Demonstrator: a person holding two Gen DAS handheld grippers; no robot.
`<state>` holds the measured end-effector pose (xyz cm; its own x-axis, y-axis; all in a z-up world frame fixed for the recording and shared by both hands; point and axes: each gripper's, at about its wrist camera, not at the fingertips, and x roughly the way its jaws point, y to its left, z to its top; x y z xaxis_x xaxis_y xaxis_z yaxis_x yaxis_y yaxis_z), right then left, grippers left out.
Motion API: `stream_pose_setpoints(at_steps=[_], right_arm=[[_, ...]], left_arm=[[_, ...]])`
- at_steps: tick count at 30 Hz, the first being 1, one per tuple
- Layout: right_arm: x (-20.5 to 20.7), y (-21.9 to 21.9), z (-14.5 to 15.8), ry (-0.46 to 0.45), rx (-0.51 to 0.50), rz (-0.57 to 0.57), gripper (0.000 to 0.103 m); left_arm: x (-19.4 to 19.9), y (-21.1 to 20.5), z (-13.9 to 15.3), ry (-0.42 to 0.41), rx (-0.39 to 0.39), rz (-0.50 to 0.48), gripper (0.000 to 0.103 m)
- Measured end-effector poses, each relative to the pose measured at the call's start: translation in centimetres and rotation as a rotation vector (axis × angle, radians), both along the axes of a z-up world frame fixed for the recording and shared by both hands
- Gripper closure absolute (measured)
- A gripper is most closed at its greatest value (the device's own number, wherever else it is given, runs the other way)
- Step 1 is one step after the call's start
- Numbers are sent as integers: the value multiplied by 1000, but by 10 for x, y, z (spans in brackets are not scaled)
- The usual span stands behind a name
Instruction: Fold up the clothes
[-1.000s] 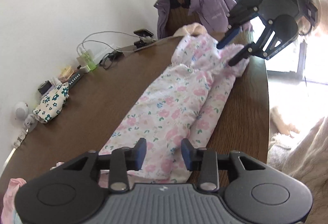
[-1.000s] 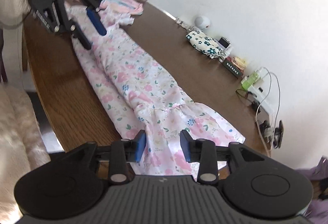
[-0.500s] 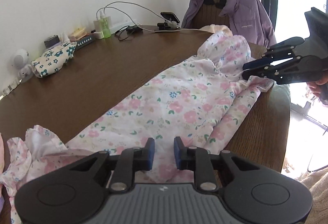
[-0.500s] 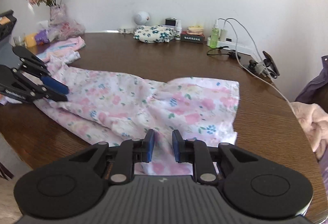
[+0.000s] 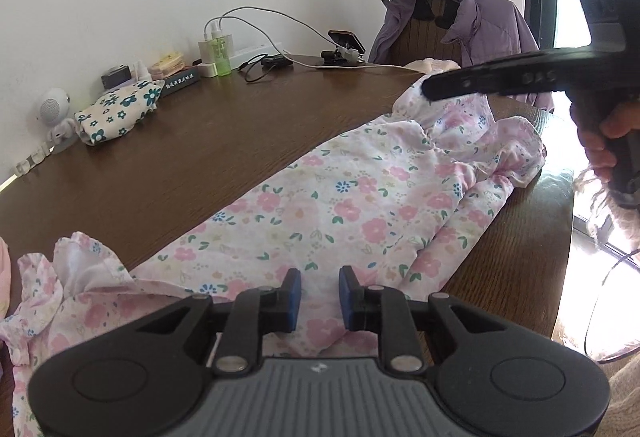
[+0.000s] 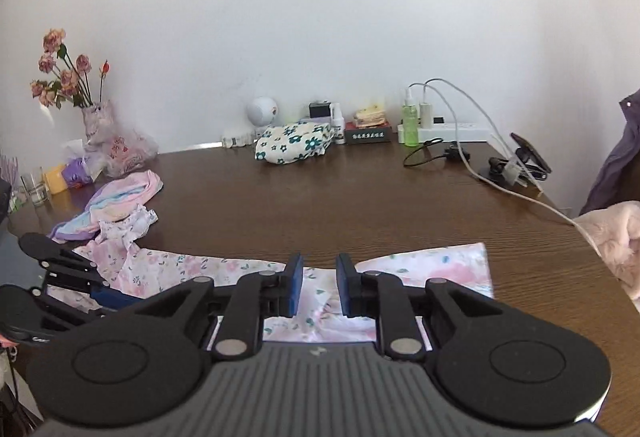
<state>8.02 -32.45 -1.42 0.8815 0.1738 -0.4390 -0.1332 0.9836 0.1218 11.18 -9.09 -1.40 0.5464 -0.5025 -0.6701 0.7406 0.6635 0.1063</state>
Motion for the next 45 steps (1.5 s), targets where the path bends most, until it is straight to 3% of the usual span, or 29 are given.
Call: stream_pose_setpoints(at_steps=[5, 6, 8, 11, 16, 21, 25, 29, 34, 38, 40, 45], right_arm=[[33, 14, -33, 111, -108, -33, 90], [33, 10, -36, 121, -110, -37, 96], [31, -4, -35, 131, -95, -51, 99], [23, -28, -35, 137, -139, -143, 99], [7, -70, -30, 145, -96, -256, 98], [-36, -46, -4, 65, -21, -109, 95], [-50, -11, -7, 98, -32, 27, 94], [-48, -10, -27, 172, -22, 9, 94], [-38, -24, -32, 169, -36, -32, 94], [-36, -28, -31, 169, -32, -55, 94], [-38, -29, -28, 166, -7, -56, 90], [-46, -16, -6, 115, 48, 19, 69]], left_arm=[[-1, 0, 0, -5, -3, 12, 84], [0, 1, 0, 0, -9, 15, 84], [2, 2, 0, 11, -17, 18, 84], [3, 2, -1, 12, -19, 23, 84], [1, 2, -2, 0, -17, 29, 84], [0, 1, -4, -7, -18, 41, 84], [-1, 1, -4, -6, -18, 51, 84], [-2, 1, -4, -5, -25, 77, 84], [-9, -5, -6, -17, -46, 116, 84], [-16, 14, 5, -28, -66, 156, 67], [-19, 29, 13, -34, -73, 180, 63], [-29, 67, 33, -50, -90, 239, 48]])
